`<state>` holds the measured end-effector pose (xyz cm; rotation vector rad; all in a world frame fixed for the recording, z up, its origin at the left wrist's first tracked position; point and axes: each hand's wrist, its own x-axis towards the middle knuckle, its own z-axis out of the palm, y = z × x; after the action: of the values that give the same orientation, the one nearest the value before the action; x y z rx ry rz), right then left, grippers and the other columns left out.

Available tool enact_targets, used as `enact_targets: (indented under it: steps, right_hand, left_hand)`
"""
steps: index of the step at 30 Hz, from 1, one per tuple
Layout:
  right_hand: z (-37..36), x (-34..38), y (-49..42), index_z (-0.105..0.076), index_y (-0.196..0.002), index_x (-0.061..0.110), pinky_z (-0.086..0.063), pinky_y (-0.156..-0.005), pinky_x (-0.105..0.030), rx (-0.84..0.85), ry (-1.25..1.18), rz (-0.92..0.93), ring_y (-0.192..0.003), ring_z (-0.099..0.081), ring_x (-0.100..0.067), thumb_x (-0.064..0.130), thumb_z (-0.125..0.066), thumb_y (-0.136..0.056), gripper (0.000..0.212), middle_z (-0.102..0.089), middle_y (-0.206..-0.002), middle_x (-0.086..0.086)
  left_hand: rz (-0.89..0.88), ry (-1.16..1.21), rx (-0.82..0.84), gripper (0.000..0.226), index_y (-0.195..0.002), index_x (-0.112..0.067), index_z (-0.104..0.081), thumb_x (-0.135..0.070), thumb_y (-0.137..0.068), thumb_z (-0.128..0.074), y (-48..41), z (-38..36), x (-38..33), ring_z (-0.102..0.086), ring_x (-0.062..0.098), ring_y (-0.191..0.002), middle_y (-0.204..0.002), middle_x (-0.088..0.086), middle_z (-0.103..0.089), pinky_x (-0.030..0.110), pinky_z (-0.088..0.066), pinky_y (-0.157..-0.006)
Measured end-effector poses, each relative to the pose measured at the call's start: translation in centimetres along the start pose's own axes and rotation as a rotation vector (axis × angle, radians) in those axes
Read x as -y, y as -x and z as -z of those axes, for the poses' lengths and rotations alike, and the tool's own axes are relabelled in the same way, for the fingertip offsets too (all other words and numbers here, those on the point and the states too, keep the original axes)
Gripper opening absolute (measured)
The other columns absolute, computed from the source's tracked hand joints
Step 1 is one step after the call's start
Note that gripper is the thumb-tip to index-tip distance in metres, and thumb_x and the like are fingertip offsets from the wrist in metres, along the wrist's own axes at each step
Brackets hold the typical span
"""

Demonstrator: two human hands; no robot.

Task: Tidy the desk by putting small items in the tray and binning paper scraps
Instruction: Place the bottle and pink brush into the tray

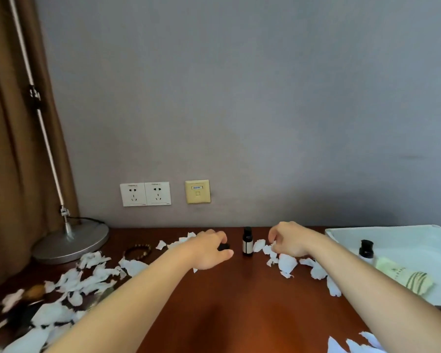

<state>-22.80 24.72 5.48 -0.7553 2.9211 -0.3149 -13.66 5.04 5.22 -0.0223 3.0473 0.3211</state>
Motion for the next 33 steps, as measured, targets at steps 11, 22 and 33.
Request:
enact_targets:
  steps: [11, 22, 33]
  right_hand:
    - [-2.6, -5.4, -7.7, -0.033, -0.144, 0.02, -0.037, -0.109, -0.043, -0.164, 0.019, -0.191, -0.135, -0.03, -0.032, 0.024, -0.051, -0.092, 0.055, -0.033, -0.146, -0.01]
    - [-3.8, -7.4, -11.0, -0.042, -0.136, 0.02, -0.042, -0.103, -0.041, -0.11, -0.03, -0.12, -0.125, -0.044, -0.031, 0.023, -0.044, -0.092, 0.044, -0.045, -0.136, -0.01]
    - [-1.4, -6.7, -8.5, -0.051, -0.125, 0.016, -0.05, -0.087, -0.039, -0.335, -0.034, -0.096, -0.11, -0.057, -0.029, 0.021, -0.057, -0.088, 0.038, -0.058, -0.123, -0.009]
  left_hand:
    - [-0.052, 0.082, -0.024, 0.076, -0.152, -0.022, -0.003, -0.041, -0.094, -0.049, -9.8, -3.5, 0.4, -0.015, 0.026, -0.146, -0.16, 0.003, -0.009, 0.041, -0.02, -0.118]
    - [-0.047, 0.135, -0.311, 0.027, -0.121, -0.028, -0.053, -0.03, -0.094, -0.052, -13.2, -4.6, -1.0, -0.057, 0.028, -0.11, -0.123, 0.002, -0.06, 0.04, -0.048, -0.089]
    - [-0.055, 0.22, -0.387, 0.017, -0.106, -0.027, -0.062, -0.027, -0.09, -0.059, -10.4, -2.4, -1.0, -0.062, 0.024, -0.101, -0.107, 0.001, -0.067, 0.041, -0.052, -0.088]
